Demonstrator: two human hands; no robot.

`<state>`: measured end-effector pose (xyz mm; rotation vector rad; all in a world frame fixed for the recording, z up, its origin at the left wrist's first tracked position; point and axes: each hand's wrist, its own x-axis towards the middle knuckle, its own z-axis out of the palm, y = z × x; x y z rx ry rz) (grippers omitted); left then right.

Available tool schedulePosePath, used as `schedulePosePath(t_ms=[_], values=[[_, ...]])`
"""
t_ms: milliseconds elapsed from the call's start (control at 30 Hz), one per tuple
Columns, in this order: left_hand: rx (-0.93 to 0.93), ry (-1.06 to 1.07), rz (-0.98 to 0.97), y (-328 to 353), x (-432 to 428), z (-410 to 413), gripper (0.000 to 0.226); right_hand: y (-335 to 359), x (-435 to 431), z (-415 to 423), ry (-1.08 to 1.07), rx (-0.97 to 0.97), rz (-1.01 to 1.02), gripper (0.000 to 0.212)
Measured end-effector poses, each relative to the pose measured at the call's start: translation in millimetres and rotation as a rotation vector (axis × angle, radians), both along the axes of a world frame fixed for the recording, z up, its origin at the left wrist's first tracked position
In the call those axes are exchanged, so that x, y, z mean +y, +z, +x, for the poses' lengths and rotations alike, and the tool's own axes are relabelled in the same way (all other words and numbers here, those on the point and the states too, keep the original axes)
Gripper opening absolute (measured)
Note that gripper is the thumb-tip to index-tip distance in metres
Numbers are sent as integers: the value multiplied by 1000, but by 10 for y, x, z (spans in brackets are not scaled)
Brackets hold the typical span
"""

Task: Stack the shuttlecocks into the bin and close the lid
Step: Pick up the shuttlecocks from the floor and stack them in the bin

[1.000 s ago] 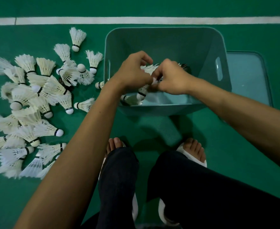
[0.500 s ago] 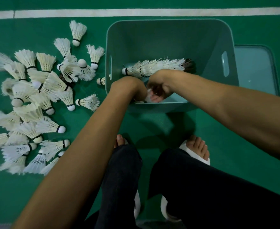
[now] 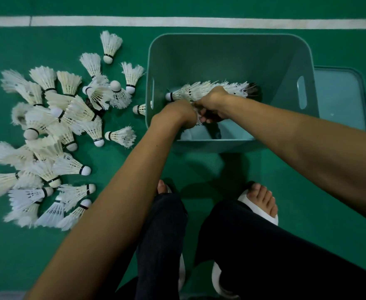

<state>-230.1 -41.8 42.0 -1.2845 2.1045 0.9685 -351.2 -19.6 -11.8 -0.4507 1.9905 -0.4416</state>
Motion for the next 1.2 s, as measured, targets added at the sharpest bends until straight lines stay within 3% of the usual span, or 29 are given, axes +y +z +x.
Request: schedulePosePath(t_ms=[100,200,267,367,433,600,667,767,833,900,967,1100,1200], values=[[72,89,-33,104,10,51,46,84,-14,-20,23,66,7,35],[236,239,-68,328,-19,198,39,336,11,-79,45,432,-87,29],[413,354,-92,534,-22,358,32,529,24,-81,4,519,-200,26],[645,505,-198,799,98,737,32,832,69,70,-54,458,-441,24],[683,623,-331,788,191,1078,28,1064,148,355,-85,376,-610,26],[406,938,-471,-18,250,1878,24,1355,423,1492,-15,191,-900,28],[278,994,-478,-337,251,2072,25,1247,478,1859,183,117,-831,22],[211,1062,-503,-583,176,2132,42,843,432,2072,381,-40,-495,14],[167,1040,-635,-628,73,2109,55,593,392,2069,397,-167,-340,41],[139,966,-802,-634,-65,2096,70,425,340,2041,396,-253,-304,64],[158,890,-834,-663,-221,2101,84,302,252,2030,388,-240,-294,73],[148,722,-741,-758,-474,2071,101,42,68,2114,463,-129,-271,73],[127,703,-730,-803,-570,2011,91,-23,-2,2104,467,-109,-253,69]])
